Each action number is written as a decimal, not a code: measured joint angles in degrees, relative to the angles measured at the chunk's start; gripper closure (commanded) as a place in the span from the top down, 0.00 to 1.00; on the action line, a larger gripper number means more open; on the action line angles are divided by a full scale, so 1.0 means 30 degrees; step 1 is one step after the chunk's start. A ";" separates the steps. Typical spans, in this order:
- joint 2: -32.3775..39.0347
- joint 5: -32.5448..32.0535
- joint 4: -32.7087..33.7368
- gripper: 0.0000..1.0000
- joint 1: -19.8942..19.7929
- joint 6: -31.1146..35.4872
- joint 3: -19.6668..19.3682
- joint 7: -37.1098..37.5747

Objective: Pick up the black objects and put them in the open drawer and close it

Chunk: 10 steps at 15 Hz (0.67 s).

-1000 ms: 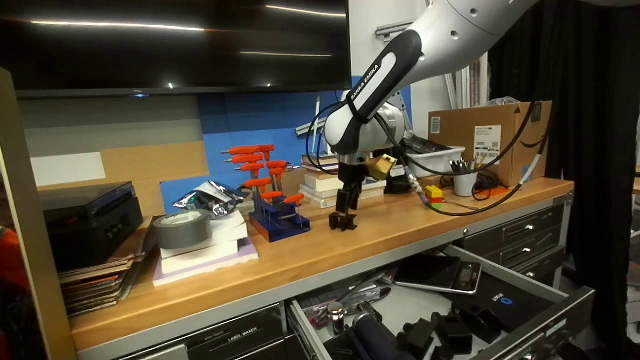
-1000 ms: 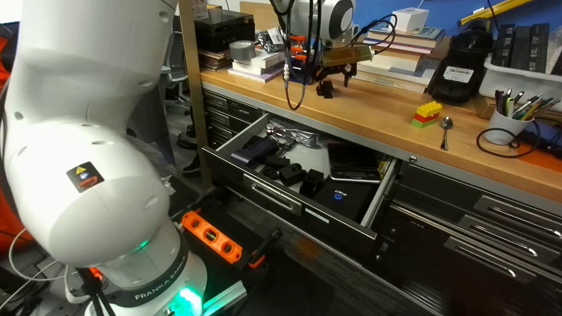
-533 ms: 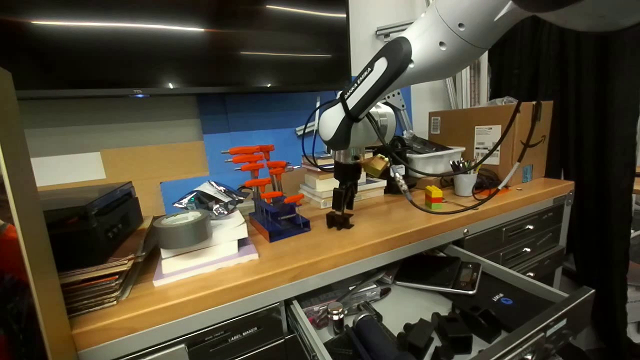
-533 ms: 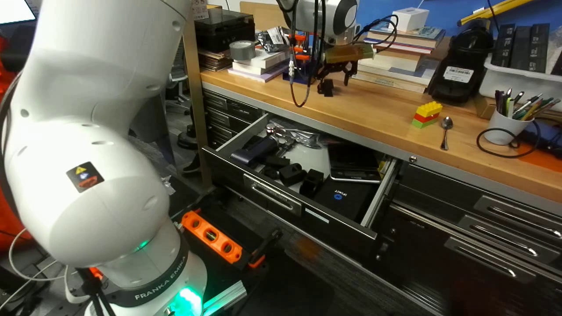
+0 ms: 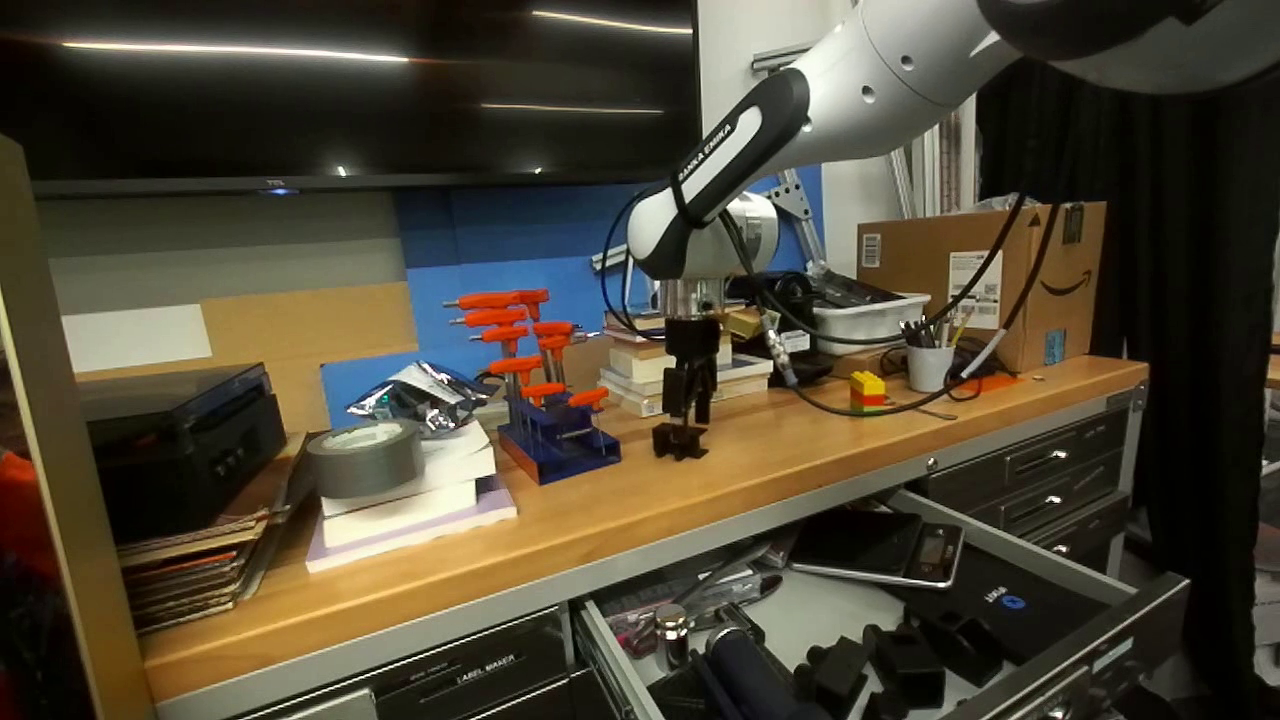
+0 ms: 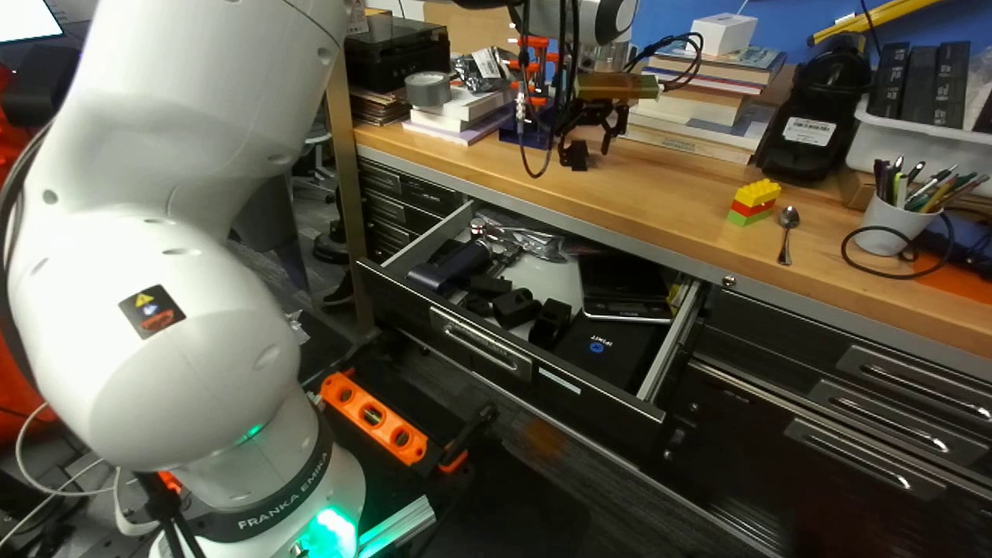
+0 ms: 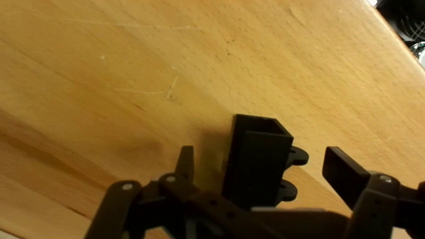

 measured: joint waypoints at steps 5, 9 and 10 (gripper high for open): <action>0.0867 0.0817 0.1361 1.00 0.0012 -0.0724 0.0006 0.0141; 0.1631 0.0935 0.2147 1.00 0.0073 -0.0701 0.0007 0.0734; 0.1800 0.0935 0.2294 1.00 0.0092 -0.0680 0.0007 0.0870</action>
